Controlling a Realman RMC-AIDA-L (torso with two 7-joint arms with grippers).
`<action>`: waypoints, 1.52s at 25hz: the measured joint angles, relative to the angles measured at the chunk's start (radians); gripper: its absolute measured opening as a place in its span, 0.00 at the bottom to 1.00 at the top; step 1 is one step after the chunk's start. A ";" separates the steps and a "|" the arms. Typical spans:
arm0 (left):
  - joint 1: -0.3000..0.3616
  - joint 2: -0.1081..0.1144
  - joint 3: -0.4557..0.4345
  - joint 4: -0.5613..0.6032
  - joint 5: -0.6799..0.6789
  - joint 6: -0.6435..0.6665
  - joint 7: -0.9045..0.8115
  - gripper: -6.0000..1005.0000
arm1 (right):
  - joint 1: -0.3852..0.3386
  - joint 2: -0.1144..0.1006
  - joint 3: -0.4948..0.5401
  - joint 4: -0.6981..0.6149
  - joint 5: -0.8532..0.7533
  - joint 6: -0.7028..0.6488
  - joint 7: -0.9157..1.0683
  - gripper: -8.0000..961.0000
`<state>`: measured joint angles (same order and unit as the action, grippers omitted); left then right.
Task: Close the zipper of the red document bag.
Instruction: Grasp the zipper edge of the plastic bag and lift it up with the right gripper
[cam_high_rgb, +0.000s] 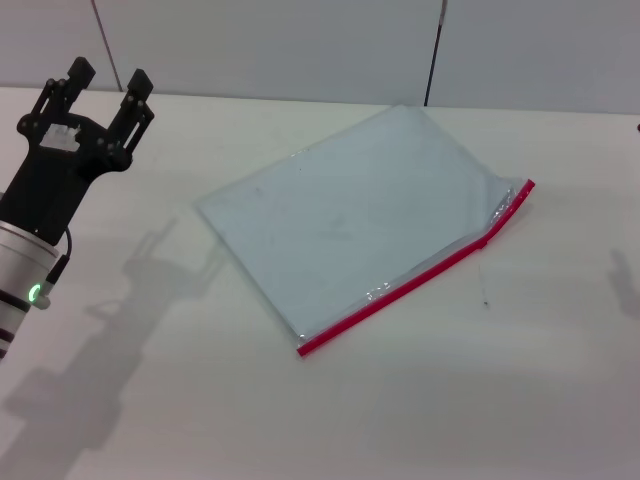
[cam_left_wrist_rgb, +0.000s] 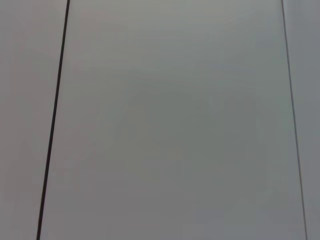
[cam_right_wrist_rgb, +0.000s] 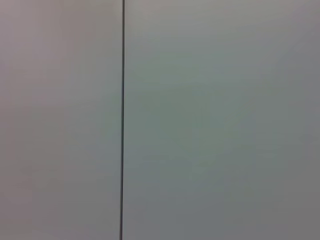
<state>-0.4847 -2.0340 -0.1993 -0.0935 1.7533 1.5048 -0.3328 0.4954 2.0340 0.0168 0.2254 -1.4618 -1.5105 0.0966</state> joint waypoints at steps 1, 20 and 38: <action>0.000 0.000 0.000 0.000 0.000 0.000 0.000 0.70 | 0.000 0.000 0.000 0.000 0.000 0.000 0.000 0.73; -0.006 0.002 0.000 0.000 0.000 -0.016 0.000 0.70 | 0.006 -0.001 0.000 -0.003 0.000 0.020 0.016 0.72; -0.009 0.001 0.000 -0.028 0.001 -0.037 0.138 0.70 | 0.149 -0.010 -0.091 -0.289 -0.304 0.478 0.779 0.72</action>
<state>-0.4940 -2.0335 -0.1994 -0.1211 1.7540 1.4679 -0.1944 0.6442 2.0240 -0.0739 -0.0637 -1.7656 -1.0329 0.8753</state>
